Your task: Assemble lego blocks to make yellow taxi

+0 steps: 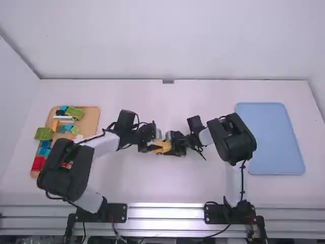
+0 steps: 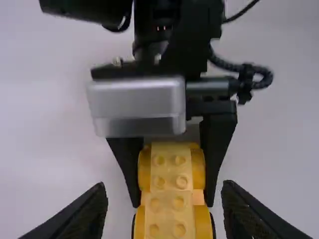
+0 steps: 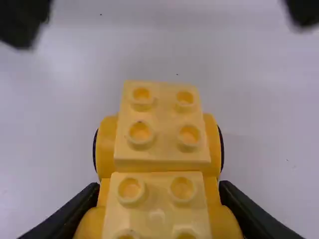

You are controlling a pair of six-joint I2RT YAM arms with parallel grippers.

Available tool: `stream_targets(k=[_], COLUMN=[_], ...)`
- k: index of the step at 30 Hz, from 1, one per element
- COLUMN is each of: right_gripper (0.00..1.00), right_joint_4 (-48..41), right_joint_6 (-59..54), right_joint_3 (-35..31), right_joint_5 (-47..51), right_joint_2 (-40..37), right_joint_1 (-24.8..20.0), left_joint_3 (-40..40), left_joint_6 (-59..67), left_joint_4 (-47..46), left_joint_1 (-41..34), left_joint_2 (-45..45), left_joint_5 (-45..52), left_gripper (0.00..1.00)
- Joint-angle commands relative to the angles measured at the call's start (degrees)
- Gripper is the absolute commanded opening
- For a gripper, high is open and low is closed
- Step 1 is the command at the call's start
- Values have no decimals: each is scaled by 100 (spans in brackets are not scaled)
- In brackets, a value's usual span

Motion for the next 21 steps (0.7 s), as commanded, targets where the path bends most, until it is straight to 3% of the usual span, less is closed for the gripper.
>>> stream_targets(k=[1, 3, 8, 9, 21], right_gripper=[55, 55, 55, 55, 55], right_joint_4=[-127, -125, -127, -127, -129], right_joint_6=[92, 87, 90, 92, 92], right_joint_3=[-74, -74, -74, -74, -74], right_joint_5=[538, 538, 535, 538, 535], right_joint_2=[122, 122, 122, 122, 122], right_joint_1=[24, 26, 22, 24, 35], left_joint_3=[-15, -26, -26, -26, -37], left_joint_6=[24, 50, 48, 46, 24], left_joint_4=[-90, -111, -341, -363, -168], left_joint_1=[39, 50, 17, 17, 20], left_joint_2=[-299, -339, -323, -317, 94], left_joint_5=[105, 107, -199, -188, -175], left_gripper=[62, 57, 24, 21, 14])
